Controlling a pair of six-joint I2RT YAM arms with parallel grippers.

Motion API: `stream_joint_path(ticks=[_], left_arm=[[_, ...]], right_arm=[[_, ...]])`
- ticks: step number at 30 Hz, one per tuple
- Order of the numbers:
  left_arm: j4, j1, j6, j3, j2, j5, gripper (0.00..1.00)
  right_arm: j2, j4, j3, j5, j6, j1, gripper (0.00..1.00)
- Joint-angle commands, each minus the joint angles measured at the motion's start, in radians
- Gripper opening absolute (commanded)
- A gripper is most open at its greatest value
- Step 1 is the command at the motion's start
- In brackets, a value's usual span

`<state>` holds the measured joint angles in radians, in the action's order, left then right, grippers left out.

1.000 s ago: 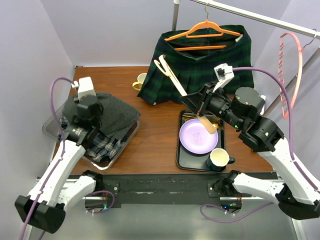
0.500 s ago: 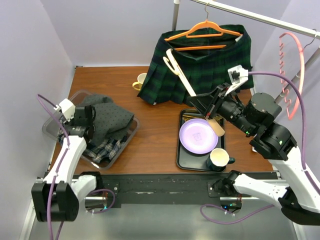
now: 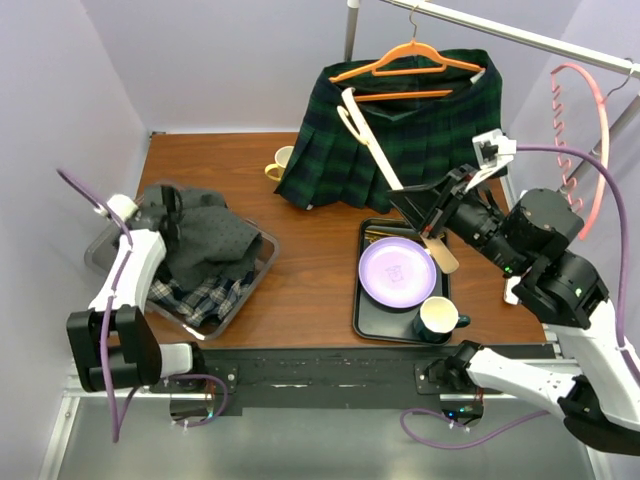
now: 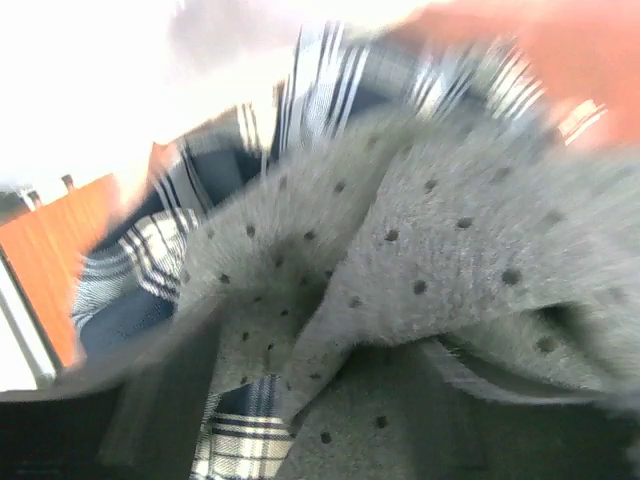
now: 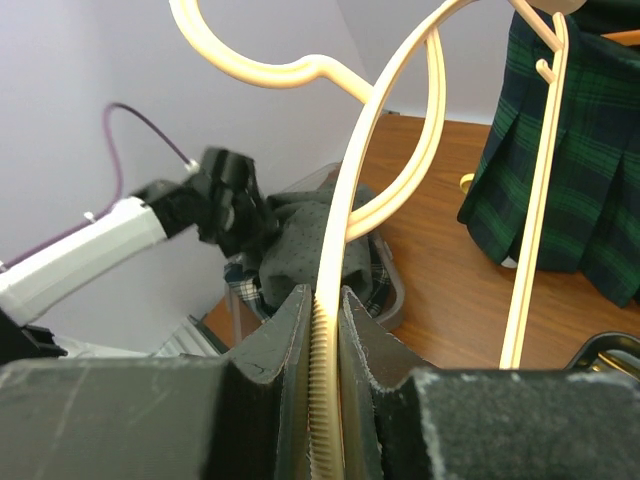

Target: Remove the skirt from the hanger

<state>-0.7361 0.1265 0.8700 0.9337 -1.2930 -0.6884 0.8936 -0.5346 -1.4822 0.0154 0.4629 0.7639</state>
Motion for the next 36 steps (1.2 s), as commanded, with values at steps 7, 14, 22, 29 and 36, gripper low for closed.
stream_joint_path(ticks=[7,14,22,29,36], left_arm=[[-0.021,0.004,-0.190,0.364,0.155,-0.004,0.86],[0.489,-0.066,-0.243,0.148,0.282,0.715,0.85],[0.365,-0.081,-0.099,-0.123,0.112,0.643,0.84],[0.428,0.025,0.032,-0.361,0.095,0.509,0.74],[0.412,0.025,0.067,-0.378,0.041,0.388,0.72]], right_arm=[[-0.022,0.033,-0.038,0.034,-0.021,0.000,0.00],[-0.015,0.048,-0.029,0.032,-0.018,0.000,0.00],[-0.010,0.047,-0.039,0.018,-0.017,0.000,0.00],[-0.028,0.058,-0.021,0.015,-0.006,0.000,0.00],[-0.030,0.042,-0.023,0.026,-0.017,0.000,0.00]])
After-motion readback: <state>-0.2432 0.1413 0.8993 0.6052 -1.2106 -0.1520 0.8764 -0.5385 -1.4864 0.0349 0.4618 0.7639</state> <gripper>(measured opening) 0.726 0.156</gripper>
